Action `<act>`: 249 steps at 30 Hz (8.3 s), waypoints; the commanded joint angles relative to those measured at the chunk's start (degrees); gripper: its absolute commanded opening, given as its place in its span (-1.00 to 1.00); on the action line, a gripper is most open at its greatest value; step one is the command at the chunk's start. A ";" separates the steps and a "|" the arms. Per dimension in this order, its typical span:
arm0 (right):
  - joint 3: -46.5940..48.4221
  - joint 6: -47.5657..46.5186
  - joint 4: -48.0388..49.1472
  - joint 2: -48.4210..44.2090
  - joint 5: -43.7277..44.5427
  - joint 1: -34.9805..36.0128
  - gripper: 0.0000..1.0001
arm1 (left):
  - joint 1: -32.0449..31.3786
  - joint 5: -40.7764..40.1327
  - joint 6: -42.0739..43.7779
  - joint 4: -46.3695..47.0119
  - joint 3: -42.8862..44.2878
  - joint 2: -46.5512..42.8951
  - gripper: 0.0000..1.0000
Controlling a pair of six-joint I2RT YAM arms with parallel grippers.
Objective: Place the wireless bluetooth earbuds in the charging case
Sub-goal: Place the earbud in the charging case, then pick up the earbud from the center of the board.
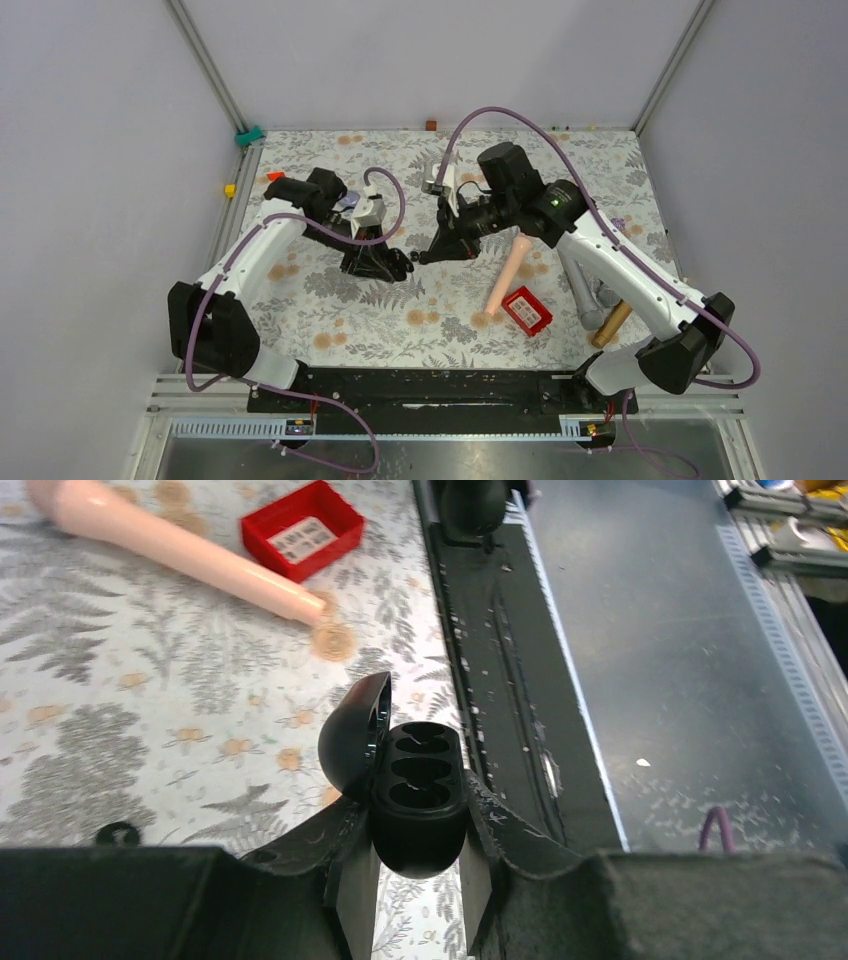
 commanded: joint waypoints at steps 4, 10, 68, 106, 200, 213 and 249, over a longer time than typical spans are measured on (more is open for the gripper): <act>-0.45 4.35 2.06 0.99 -2.67 1.92 -0.78 | -2.25 4.03 18.18 -16.67 1.74 2.33 -1.00; -3.15 3.05 3.92 0.86 -1.20 3.62 -0.78 | -2.48 4.85 16.85 -15.51 1.60 2.42 -1.00; -3.21 2.01 5.02 7.97 9.65 11.50 -0.76 | -9.30 -4.05 -14.23 15.67 -7.62 -7.63 -1.00; -3.26 11.18 11.32 9.07 11.98 13.63 -0.68 | -9.29 -3.40 -14.61 15.64 -7.57 -6.70 -1.00; 7.78 8.90 2.33 9.87 30.48 -3.42 0.97 | 19.34 -3.73 -17.04 21.05 -7.72 -27.41 -1.00; 16.82 16.69 3.53 32.89 19.56 -3.87 0.86 | 21.95 -4.45 -20.74 27.33 -18.56 -30.28 -1.00; -0.83 49.87 25.43 41.69 8.87 -15.12 -0.24 | 26.05 3.33 -19.27 25.94 -19.79 -28.75 -1.00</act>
